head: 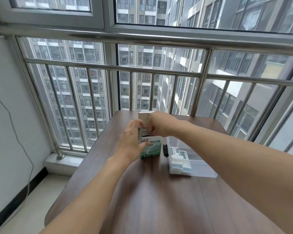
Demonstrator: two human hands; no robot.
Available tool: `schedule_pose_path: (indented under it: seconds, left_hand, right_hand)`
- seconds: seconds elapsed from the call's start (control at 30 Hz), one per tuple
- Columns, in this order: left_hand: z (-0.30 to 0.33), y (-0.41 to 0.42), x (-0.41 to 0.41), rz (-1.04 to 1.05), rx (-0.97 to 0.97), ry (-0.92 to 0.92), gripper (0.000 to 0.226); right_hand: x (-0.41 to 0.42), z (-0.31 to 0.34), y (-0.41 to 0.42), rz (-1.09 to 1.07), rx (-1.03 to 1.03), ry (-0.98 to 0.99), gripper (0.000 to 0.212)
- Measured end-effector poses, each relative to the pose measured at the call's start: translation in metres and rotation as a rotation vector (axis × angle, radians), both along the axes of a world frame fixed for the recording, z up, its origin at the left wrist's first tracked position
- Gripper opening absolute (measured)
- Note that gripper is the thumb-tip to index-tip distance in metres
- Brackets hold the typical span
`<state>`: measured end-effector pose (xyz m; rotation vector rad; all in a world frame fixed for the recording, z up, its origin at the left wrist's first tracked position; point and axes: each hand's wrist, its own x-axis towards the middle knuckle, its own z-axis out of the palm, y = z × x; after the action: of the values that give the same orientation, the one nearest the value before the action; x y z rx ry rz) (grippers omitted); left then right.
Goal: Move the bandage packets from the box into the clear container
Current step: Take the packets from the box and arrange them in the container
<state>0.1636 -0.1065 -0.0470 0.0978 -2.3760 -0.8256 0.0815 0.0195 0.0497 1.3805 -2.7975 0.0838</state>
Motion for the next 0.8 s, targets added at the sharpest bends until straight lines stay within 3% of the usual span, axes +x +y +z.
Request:
schedule_pose_path:
  seconds: [0.13,0.23,0.4,0.47,0.7,0.8]
  left_hand:
    - [0.002,0.002,0.001,0.015,-0.012,-0.013,0.059]
    - [0.003,0.002,0.001,0.007,0.0,-0.017,0.06]
    - [0.0,0.0,0.001,-0.036,0.095,-0.02,0.068]
    - [0.001,0.002,0.001,-0.04,0.119,-0.008,0.069]
    - [0.007,0.003,0.017,-0.018,0.232,0.049,0.073]
    - [0.028,0.013,0.029,-0.008,0.358,0.158,0.055]
  right_hand:
    - [-0.003,0.005,0.0,-0.023,-0.056,-0.046,0.017]
    - [-0.005,0.011,0.004,-0.036,-0.106,-0.077,0.002]
    - [-0.004,0.013,0.015,-0.007,-0.12,-0.032,0.005]
    - [-0.004,0.017,0.021,-0.005,-0.15,-0.03,0.015]
    - [0.001,0.053,0.053,-0.05,-0.419,-0.189,0.009]
    - [0.007,0.073,0.074,-0.069,-0.512,-0.344,0.007]
